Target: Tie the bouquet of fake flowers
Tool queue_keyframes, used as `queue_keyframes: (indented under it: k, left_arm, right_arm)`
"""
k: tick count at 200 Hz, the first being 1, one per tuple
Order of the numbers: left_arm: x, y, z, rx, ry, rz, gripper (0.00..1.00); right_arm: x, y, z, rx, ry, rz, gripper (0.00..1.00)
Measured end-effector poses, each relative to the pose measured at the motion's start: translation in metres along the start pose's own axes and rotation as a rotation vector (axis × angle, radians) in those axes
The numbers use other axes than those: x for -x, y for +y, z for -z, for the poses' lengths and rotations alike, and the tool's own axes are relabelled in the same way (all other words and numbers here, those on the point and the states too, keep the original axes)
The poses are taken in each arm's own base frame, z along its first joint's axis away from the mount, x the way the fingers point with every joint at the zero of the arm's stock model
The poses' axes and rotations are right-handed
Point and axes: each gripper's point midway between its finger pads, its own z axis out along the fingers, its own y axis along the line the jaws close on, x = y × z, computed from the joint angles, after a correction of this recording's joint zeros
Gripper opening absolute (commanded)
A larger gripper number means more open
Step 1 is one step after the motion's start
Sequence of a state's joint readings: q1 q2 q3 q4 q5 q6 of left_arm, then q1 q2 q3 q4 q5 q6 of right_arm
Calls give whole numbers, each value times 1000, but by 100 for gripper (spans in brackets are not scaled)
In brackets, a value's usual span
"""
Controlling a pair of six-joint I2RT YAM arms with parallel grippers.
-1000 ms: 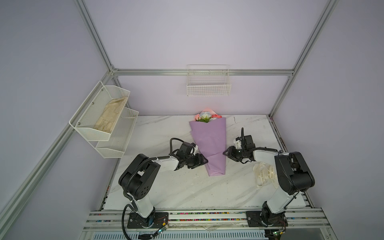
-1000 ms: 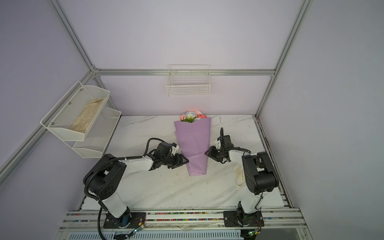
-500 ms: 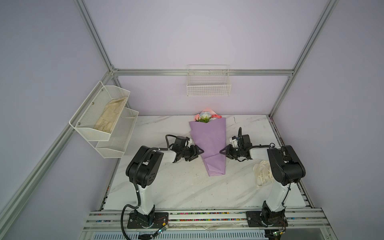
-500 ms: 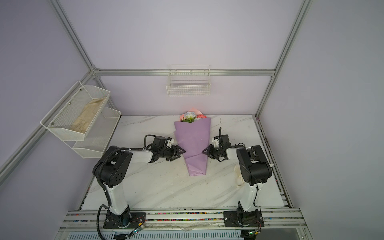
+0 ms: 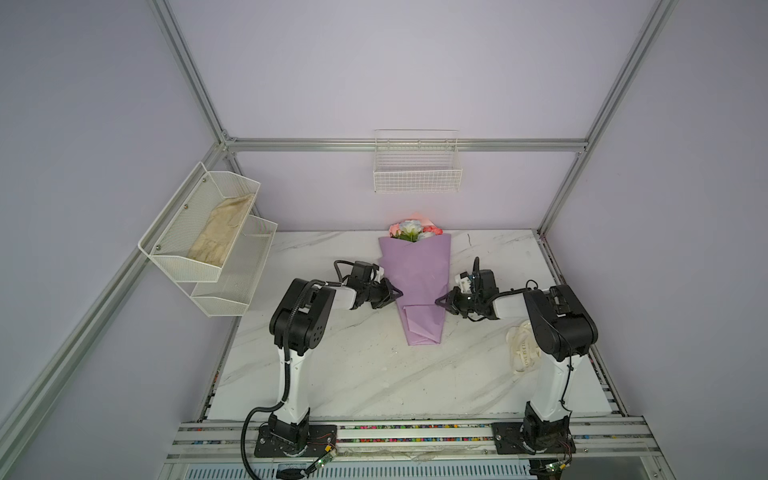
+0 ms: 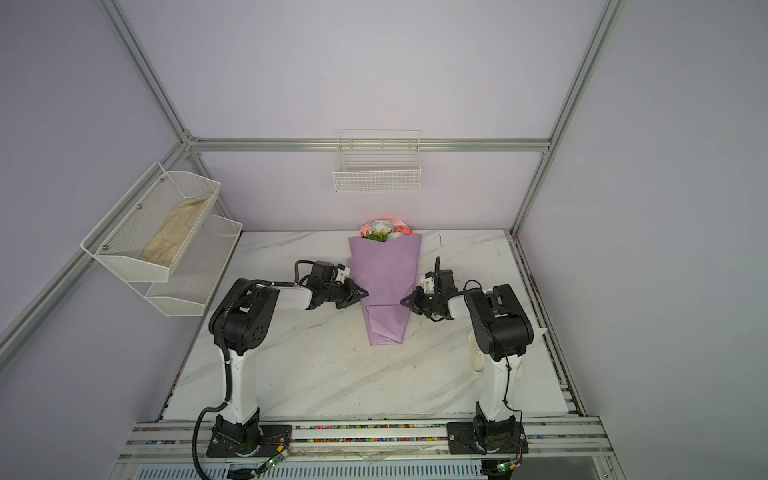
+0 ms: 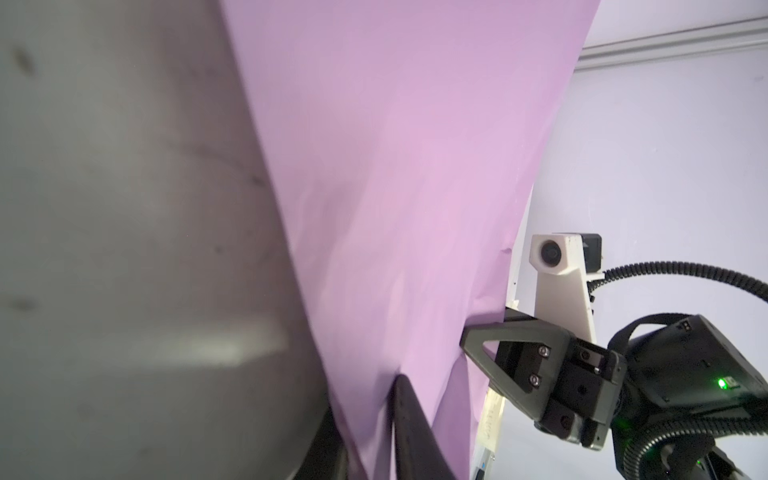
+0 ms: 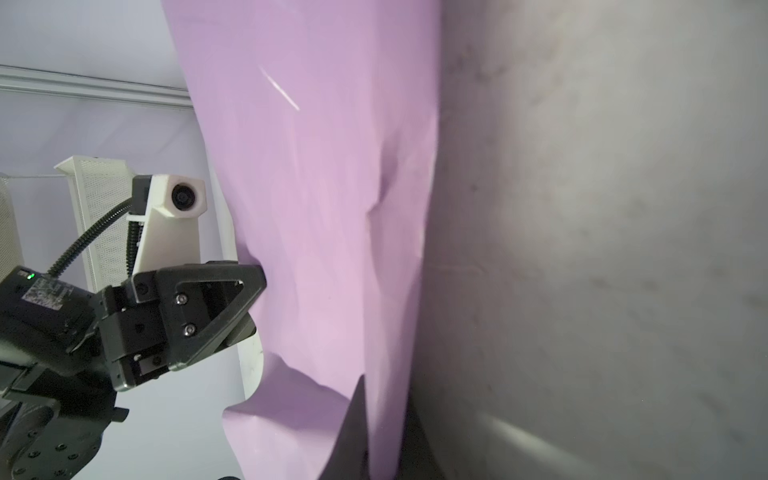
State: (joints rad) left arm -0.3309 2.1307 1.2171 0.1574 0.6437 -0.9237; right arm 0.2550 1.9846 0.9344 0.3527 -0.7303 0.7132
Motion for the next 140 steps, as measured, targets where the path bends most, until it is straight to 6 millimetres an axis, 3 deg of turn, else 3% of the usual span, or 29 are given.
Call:
queue_keyframes:
  k: [71, 114, 140]
  left_arm:
    - [48, 9, -1, 1, -37, 4, 17]
    - [55, 3, 4, -6, -38, -32, 41]
    - [59, -2, 20, 25, -59, -54, 56]
  right_arm:
    - [24, 11, -23, 27, -21, 5, 10]
    - [31, 19, -16, 15, -51, 13, 42]
    - [29, 17, 11, -63, -104, -9, 53]
